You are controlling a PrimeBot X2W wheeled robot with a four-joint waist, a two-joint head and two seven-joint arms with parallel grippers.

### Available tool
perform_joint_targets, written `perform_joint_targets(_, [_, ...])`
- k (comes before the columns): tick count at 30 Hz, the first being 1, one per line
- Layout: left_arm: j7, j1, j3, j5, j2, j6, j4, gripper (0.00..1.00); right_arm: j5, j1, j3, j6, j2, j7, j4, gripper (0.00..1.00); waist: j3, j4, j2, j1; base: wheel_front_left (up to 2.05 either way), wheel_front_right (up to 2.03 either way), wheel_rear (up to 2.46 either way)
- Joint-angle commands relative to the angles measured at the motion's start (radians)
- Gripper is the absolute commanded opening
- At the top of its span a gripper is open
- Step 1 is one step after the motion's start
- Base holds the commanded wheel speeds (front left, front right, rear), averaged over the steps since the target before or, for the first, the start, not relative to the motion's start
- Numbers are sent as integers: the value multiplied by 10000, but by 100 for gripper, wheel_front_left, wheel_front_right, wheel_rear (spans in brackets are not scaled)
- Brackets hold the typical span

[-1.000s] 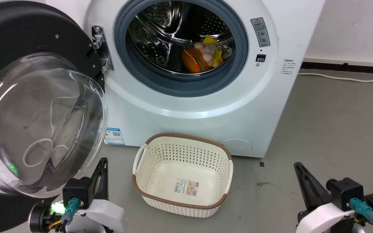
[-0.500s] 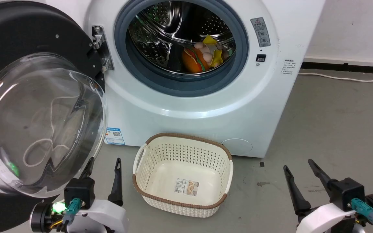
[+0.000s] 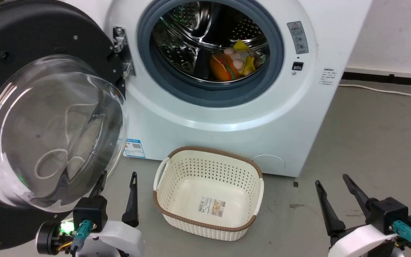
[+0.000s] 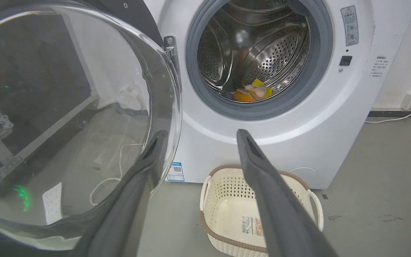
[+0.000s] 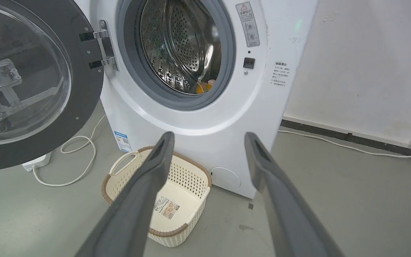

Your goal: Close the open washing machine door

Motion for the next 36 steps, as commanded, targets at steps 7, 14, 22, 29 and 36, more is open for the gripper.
perform_joint_targets(7, [-214,50,-111,-18,67,0,-95,100,50,162,176,2,9,-192,-24,100,-47,395,-1,-2,0,0,0])
perform_joint_targets(14, [-360,109,-176,-26,126,4,-158,100,169,215,280,2,11,-338,-24,100,-106,918,-1,-2,0,0,0])
perform_joint_targets(22, [-528,261,-137,-38,166,148,-404,100,205,67,623,3,13,-505,81,100,-37,1334,-1,-2,0,0,0])
perform_joint_targets(29, [-673,431,-110,-61,173,276,-632,100,215,-125,916,3,15,-650,204,100,1,1649,-1,-2,0,0,0])
perform_joint_targets(36, [-820,578,-90,-88,182,373,-801,100,281,-194,1117,3,17,-796,309,100,-7,1937,-1,-2,0,0,0])
